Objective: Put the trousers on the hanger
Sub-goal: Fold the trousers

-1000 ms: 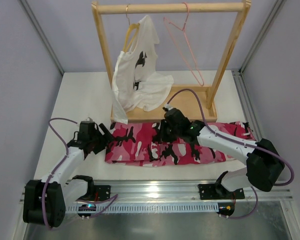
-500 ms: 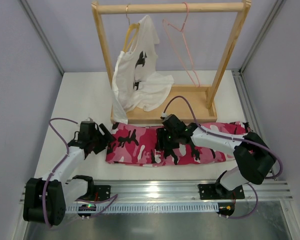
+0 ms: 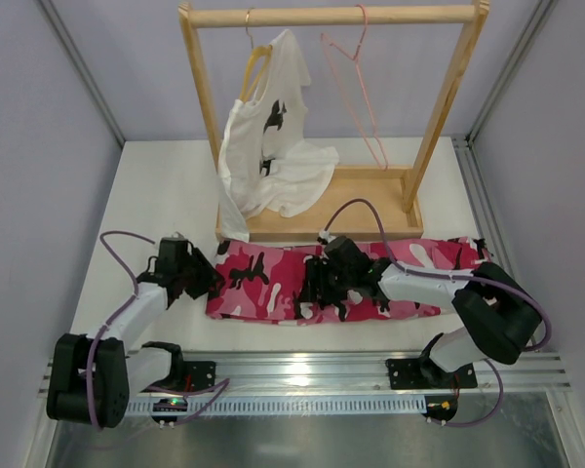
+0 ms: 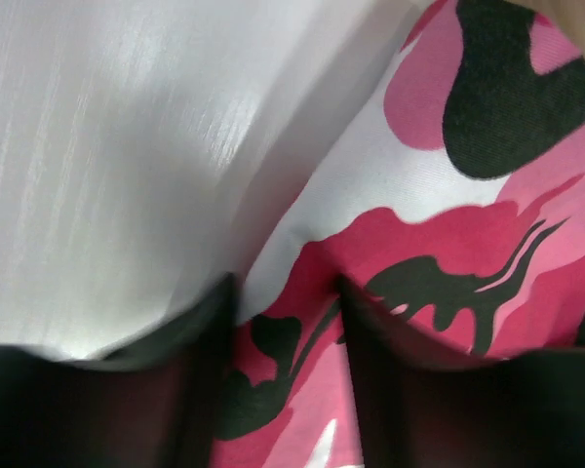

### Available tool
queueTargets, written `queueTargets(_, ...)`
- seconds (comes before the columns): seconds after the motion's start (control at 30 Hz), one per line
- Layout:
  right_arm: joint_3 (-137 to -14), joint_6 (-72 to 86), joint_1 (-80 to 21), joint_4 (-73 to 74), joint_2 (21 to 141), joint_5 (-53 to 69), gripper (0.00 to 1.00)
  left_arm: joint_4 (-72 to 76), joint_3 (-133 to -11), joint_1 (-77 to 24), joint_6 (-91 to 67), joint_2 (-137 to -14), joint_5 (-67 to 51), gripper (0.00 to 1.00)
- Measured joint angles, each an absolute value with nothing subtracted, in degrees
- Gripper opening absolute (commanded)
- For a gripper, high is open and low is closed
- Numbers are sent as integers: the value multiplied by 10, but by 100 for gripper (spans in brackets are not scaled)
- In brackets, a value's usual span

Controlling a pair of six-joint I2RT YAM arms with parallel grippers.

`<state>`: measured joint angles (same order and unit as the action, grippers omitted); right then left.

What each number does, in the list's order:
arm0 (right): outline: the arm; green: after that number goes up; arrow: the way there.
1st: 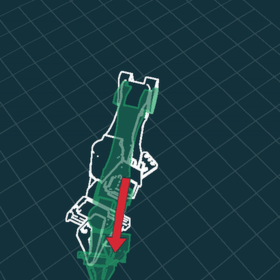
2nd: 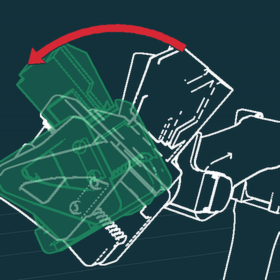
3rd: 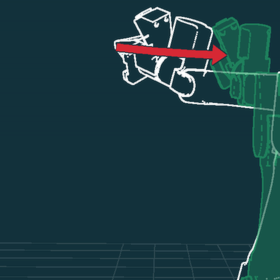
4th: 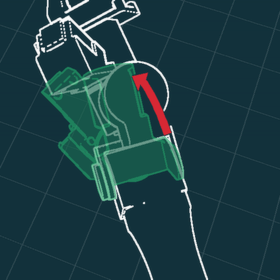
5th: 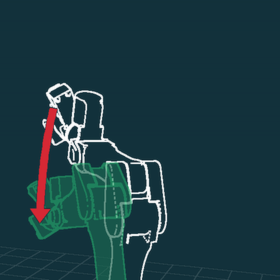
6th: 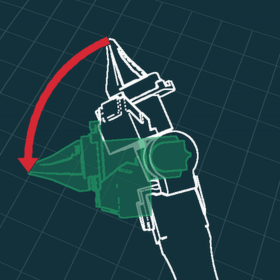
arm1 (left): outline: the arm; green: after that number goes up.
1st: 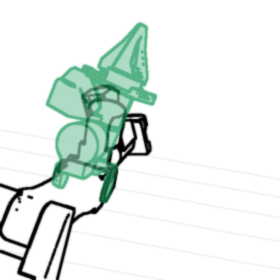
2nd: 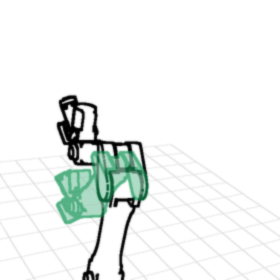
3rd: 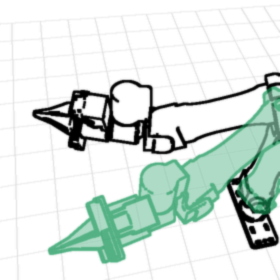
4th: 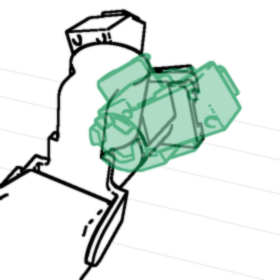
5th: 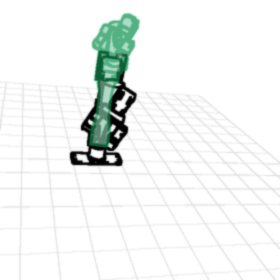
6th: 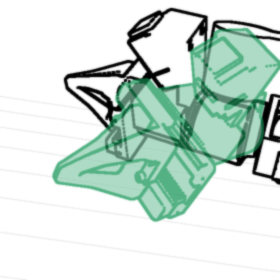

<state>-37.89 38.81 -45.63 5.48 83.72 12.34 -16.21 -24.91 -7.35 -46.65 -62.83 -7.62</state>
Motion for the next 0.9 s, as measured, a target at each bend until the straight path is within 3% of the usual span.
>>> queueTargets(0.07, -378, 398, -456, 28, 844, 125, 52, -159, -249, -74, -467, -642, -77, 4)
queueTargets(0.1, -378, 404, -457, 15, 847, 126, 42, -161, -252, -73, -465, -651, -74, 1)
queueTargets(0.2, -383, 423, -465, -11, 860, 123, 32, -188, -277, -73, -462, -670, -52, 0)
queueTargets(0.33, -420, 457, -495, -35, 903, 113, 12, -232, -331, -69, -461, -675, 2, 0)
queueTargets(0.43, -470, 486, -520, -53, 951, 103, 6, -259, -362, -35, -458, -675, 33, 1)
queueTargets(0.53, -540, 510, -548, -60, 1005, 86, 4, -281, -375, 56, -452, -674, 47, 21)
queueTargets(0.57, -561, 516, -557, -62, 1019, 81, 4, -285, -376, 88, -448, -674, 51, 43)
queueTargets(0.63, -595, 526, -571, -56, 1037, 70, 4, -294, -376, 144, -448, -674, 57, 60)
queueTargets(0.9, -653, 532, -588, 38, 1018, 38, 4, -321, -394, 165, -425, -638, 18, 70)
